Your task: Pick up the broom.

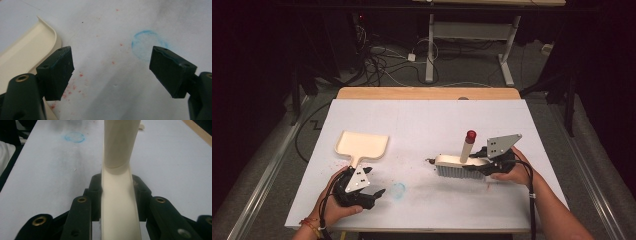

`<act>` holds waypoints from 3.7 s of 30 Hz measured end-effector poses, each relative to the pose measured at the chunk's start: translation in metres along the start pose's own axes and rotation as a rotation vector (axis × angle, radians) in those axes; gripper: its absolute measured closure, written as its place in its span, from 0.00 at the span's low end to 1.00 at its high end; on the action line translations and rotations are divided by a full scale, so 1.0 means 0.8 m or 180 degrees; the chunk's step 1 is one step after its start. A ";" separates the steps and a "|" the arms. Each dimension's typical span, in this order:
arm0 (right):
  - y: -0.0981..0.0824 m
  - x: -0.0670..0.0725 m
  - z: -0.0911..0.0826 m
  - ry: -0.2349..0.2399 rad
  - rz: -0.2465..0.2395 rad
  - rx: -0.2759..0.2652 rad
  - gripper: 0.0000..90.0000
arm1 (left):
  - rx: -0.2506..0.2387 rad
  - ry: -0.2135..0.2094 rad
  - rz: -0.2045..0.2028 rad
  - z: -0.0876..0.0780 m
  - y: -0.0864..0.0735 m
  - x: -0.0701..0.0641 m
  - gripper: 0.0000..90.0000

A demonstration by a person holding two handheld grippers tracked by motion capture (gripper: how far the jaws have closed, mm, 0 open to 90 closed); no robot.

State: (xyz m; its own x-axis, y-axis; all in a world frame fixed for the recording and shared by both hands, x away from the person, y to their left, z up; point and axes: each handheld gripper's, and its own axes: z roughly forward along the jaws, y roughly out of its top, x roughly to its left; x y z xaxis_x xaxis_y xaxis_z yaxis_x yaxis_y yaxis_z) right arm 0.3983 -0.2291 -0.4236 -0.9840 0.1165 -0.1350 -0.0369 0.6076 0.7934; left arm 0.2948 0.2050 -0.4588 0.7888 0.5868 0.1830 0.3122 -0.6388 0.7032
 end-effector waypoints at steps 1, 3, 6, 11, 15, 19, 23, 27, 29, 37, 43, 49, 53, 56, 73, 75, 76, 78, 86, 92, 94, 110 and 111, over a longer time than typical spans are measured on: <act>0.001 -0.001 0.001 -0.0032 0.0021 0.0002 0.75 | 0.0000 -0.0002 0.0002 0.000 0.000 0.000 0.21; 0.001 -0.003 0.002 -0.0045 0.0065 -0.0021 0.75 | 0.0003 -0.0001 0.0007 0.000 0.000 0.000 0.21; 0.004 -0.002 0.001 -0.0034 0.0069 -0.0069 0.75 | -0.0004 0.0004 0.0012 -0.001 0.000 0.000 0.21; 0.012 0.005 -0.007 -0.0184 0.0216 -0.0179 0.75 | -0.0015 0.0012 0.0007 -0.002 0.000 0.000 0.21; 0.025 0.019 -0.003 -0.0418 0.0617 -0.0255 0.75 | -0.0030 0.0019 -0.0002 -0.003 -0.001 0.000 0.21; 0.044 0.037 0.014 -0.0796 0.1119 -0.0315 0.75 | -0.0019 0.0020 0.0010 -0.003 0.000 0.000 0.21; 0.059 0.059 0.042 -0.1053 0.1706 -0.0507 0.75 | -0.0019 0.0020 0.0004 -0.004 -0.001 0.000 0.21; 0.075 0.081 0.081 -0.1343 0.1938 -0.0519 0.75 | -0.0002 0.0014 0.0002 -0.003 -0.001 0.000 0.21; 0.080 0.085 0.100 -0.1374 0.2070 -0.0521 0.75 | -0.0003 0.0013 0.0015 -0.003 -0.001 0.000 0.21; 0.074 0.082 0.120 -0.1855 0.2244 -0.0362 0.75 | -0.0028 0.0029 0.0002 -0.007 -0.004 0.001 0.22; 0.053 0.075 0.095 -0.1905 0.2436 -0.0336 0.75 | -0.0037 0.0032 0.0015 -0.007 -0.003 -0.001 0.22; 0.045 0.075 0.071 -0.2053 0.2510 -0.0338 0.75 | -0.0011 0.0022 0.0027 -0.006 -0.002 -0.002 0.22; 0.046 0.077 0.070 -0.1950 0.2490 -0.0376 0.75 | -0.0005 0.0010 0.0045 -0.005 -0.001 -0.003 0.22; 0.055 0.076 0.061 -0.1881 0.2372 -0.0468 0.75 | -0.0004 0.0010 0.0041 -0.006 -0.002 -0.003 0.22; 0.025 0.037 0.019 -0.2519 0.1838 -0.0042 0.75 | 0.0014 0.0003 0.0056 -0.003 -0.001 -0.003 0.22; 0.023 0.032 0.028 -0.2550 0.1822 0.0034 0.75 | 0.0019 -0.0001 0.0055 -0.003 -0.001 -0.003 0.22; 0.022 0.030 0.034 -0.2544 0.1803 0.0086 0.75 | 0.0019 -0.0003 0.0057 -0.003 -0.001 -0.003 0.22; 0.023 0.029 0.044 -0.2583 0.1727 0.0131 0.75 | 0.0013 -0.0008 0.0052 -0.004 -0.001 -0.003 0.22; 0.040 0.041 0.068 -0.2398 0.1615 0.0206 0.75 | 0.0023 -0.0022 0.0064 -0.003 -0.001 -0.004 0.22; 0.052 0.049 0.075 -0.2272 0.1564 0.0183 0.75 | 0.0036 -0.0036 0.0064 -0.002 -0.001 -0.004 0.22; 0.053 0.050 0.075 -0.2233 0.1531 0.0179 0.75 | 0.0038 -0.0038 0.0067 -0.002 -0.001 -0.004 0.22; 0.049 0.012 0.052 -0.2037 0.1019 0.0003 0.75 | 0.0058 -0.0039 0.0061 0.000 0.000 -0.004 0.22; 0.048 0.005 0.052 -0.2004 0.0915 -0.0010 0.75 | 0.0072 -0.0041 0.0072 0.001 0.000 -0.004 0.22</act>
State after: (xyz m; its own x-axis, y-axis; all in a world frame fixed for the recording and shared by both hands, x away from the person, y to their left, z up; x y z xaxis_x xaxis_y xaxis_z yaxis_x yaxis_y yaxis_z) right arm 0.4000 -0.1724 -0.4188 -0.6662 0.7071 -0.2371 0.2089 0.4821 0.8509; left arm 0.2928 0.2026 -0.4598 0.8024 0.5658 0.1898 0.3059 -0.6630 0.6833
